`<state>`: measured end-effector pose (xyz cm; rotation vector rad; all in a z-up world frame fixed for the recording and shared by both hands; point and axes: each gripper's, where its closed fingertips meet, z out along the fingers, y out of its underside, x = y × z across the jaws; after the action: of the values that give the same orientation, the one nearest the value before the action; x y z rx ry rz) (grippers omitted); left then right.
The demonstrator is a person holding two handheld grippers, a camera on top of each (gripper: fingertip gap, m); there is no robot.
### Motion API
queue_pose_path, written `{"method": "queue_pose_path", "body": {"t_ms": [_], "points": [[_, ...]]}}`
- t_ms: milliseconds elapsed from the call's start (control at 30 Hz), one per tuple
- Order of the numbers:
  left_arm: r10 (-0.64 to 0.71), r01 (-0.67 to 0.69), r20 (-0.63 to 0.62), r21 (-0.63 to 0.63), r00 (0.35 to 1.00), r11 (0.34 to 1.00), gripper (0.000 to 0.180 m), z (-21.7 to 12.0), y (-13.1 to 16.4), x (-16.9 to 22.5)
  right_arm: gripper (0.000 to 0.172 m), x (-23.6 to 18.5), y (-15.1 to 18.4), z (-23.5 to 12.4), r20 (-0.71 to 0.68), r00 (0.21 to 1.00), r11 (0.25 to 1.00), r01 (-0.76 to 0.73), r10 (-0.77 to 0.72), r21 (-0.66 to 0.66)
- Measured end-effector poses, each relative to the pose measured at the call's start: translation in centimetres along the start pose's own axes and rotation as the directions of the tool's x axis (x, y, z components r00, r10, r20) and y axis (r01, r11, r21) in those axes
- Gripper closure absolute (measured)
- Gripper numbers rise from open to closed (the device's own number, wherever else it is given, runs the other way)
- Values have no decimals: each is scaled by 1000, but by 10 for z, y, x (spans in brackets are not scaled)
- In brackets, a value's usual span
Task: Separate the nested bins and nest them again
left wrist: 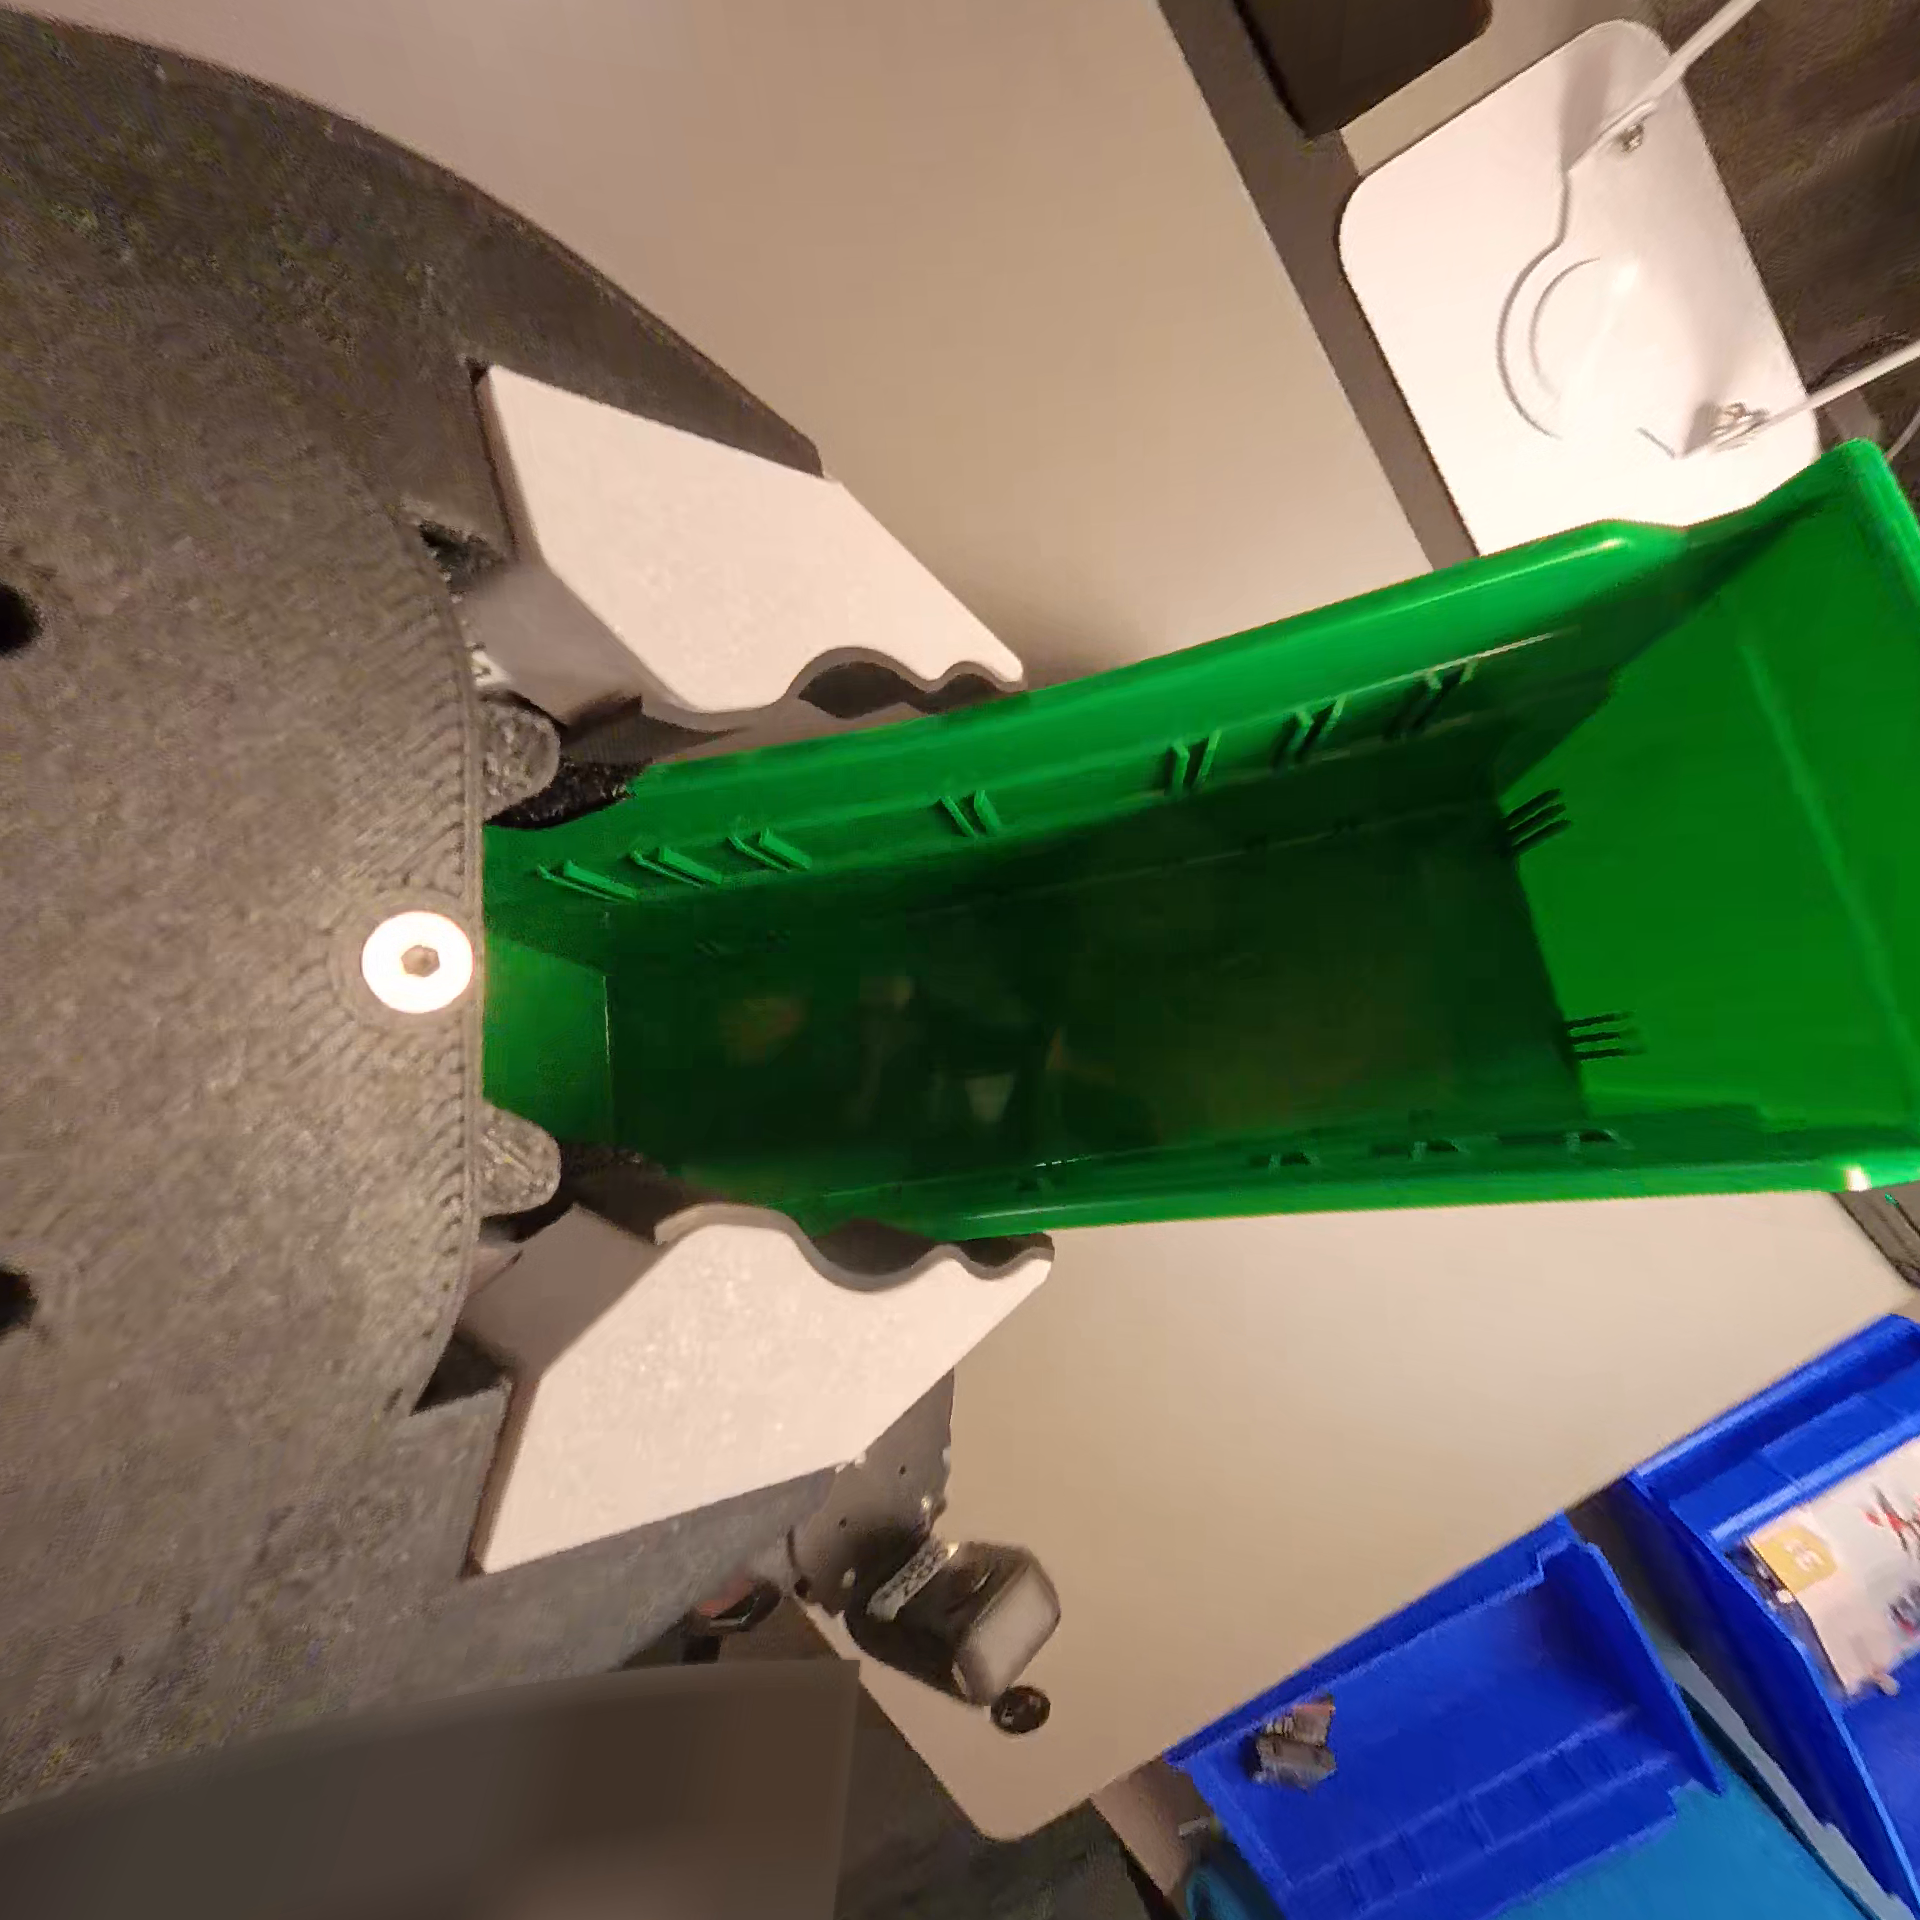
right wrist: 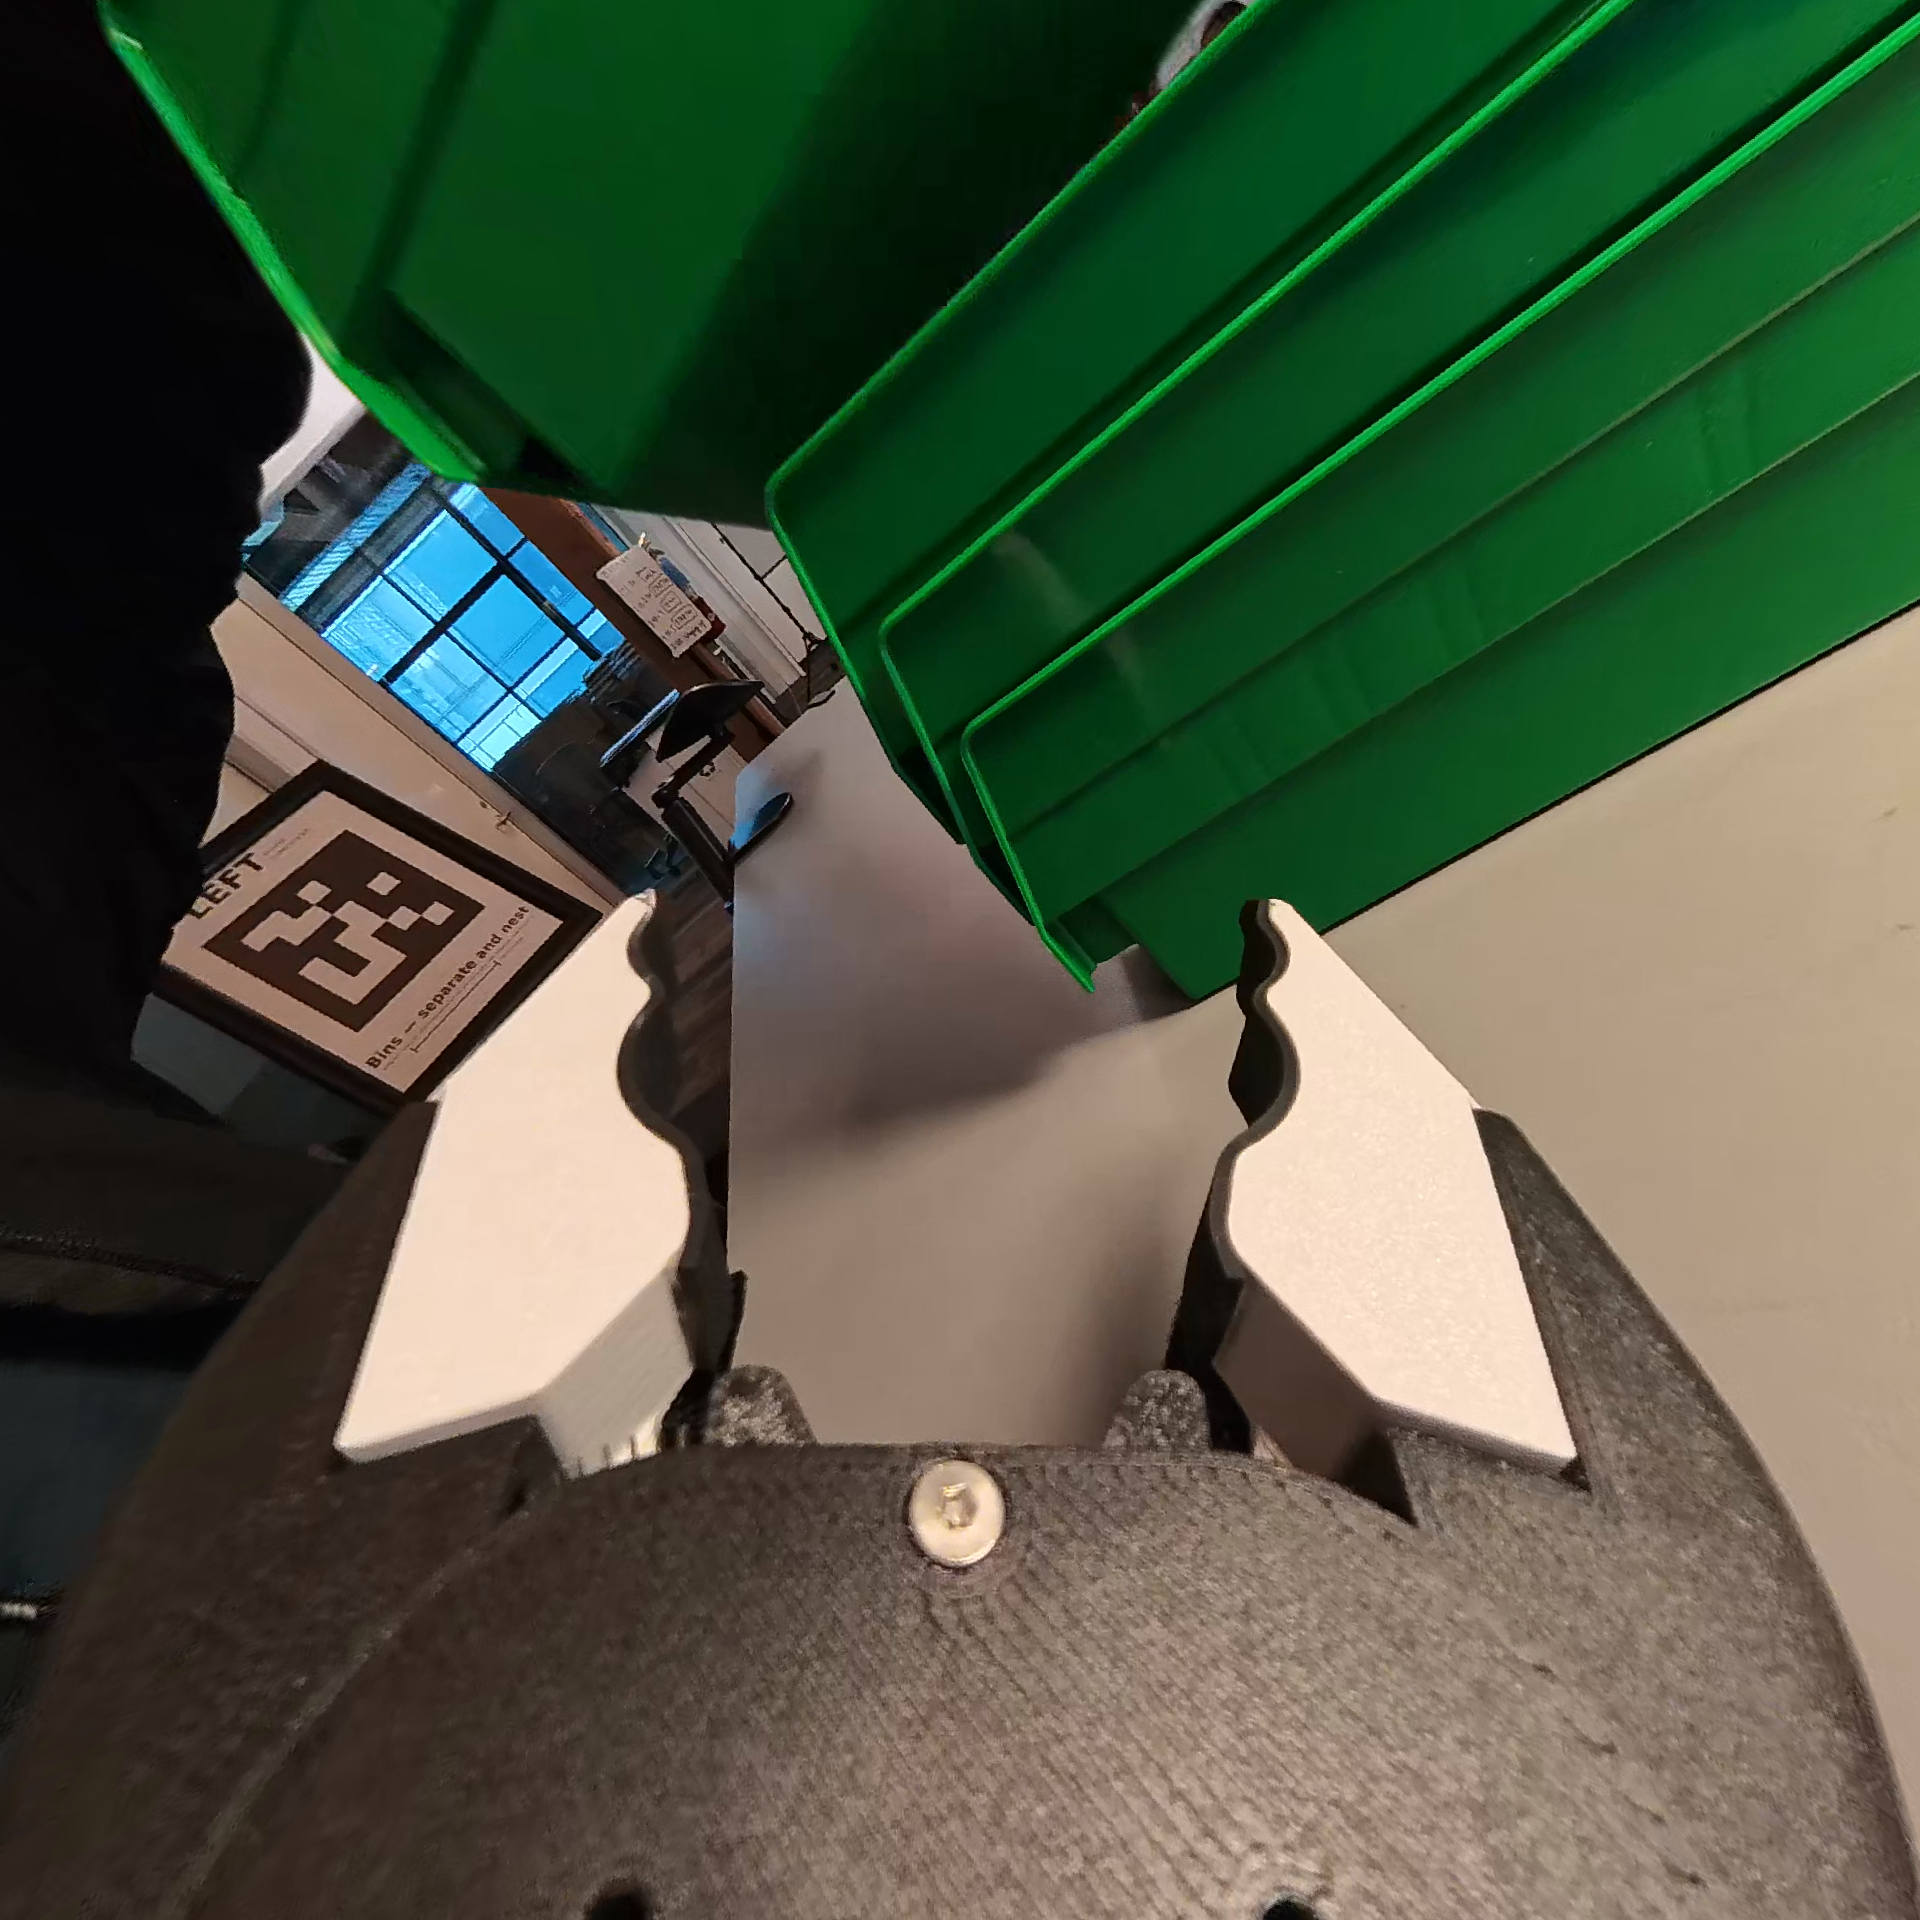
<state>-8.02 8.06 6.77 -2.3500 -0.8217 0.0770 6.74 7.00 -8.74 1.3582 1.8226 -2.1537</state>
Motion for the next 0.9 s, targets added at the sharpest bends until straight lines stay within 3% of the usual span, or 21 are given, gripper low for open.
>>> {"method": "queue_pose_path", "body": {"t_ms": [433, 633, 900], "points": [[14, -6, 184, -43, 983, 999, 75, 40, 6, -17, 63, 0, 0, 0, 4, 1000, 1000, -4, 4, -1], [50, -34, 205, -82, 977, 996, 70, 55, 11, -15, 63, 0, 0, 0, 3, 1000, 1000, 0, 0, 1], [104, -110, 227, 16, 968, 994, 54, 68, -2, -12, 63, 0, 0, 0, 4, 1000, 1000, 1, -1, -2]]}}
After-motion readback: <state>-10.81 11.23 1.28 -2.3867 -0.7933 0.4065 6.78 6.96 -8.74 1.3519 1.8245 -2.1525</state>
